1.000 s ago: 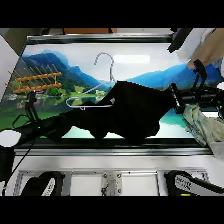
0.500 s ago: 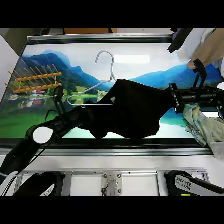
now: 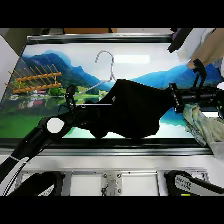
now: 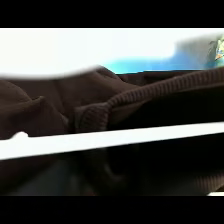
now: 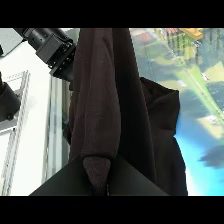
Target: Fold the clothes and pants, and hang the long-sleeved shirts on hangers.
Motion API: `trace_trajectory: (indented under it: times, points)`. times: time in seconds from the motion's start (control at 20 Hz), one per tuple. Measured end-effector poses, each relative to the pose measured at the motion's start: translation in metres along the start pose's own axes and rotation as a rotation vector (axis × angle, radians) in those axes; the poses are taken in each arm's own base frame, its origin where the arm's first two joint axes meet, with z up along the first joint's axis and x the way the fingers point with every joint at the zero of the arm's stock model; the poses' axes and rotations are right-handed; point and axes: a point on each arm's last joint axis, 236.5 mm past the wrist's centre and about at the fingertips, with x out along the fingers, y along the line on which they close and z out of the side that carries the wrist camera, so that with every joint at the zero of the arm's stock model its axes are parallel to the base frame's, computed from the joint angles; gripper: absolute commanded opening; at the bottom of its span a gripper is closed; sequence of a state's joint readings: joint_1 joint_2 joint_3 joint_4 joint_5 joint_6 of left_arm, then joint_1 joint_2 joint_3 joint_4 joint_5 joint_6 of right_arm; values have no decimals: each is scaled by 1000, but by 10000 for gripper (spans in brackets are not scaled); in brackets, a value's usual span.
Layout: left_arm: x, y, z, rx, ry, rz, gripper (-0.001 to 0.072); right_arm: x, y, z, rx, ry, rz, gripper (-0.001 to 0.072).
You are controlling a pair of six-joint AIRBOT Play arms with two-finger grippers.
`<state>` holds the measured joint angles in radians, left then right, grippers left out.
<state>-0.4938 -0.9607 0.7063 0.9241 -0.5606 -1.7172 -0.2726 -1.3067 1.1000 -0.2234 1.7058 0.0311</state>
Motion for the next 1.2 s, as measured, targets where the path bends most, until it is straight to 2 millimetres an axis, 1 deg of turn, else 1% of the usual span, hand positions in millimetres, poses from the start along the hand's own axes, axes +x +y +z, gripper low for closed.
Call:
trace_trajectory:
  times: [0.05, 0.2, 0.35, 0.5, 0.65, 0.75, 0.95, 1.2]
  points:
    - [1, 1, 0, 1, 2, 2, 24, 0, 0, 0, 6, 0, 0, 24]
    - [1, 3, 2, -3, -3, 6, 23, 0, 0, 0, 77, 0, 0, 16]
    - [-3, 15, 5, -32, 7, 29, 24, 0, 2, 6, 149, -19, -1, 12]
    - [-21, 31, 14, -51, 0, 62, 23, -1, 5, 19, 159, -36, -31, 11]
    - [-45, 46, 28, -66, -34, 93, 24, -1, 12, 30, 141, -42, -53, 11]
    - [-56, 56, 31, -86, -40, 116, 24, 2, 17, 36, 132, -46, -55, 11]
    - [-63, 71, 31, -106, -24, 146, 24, 10, 26, 44, 120, -55, -36, 11]
    - [-72, 89, 39, -140, -40, 178, 24, 12, 27, 48, 118, -66, -34, 11]
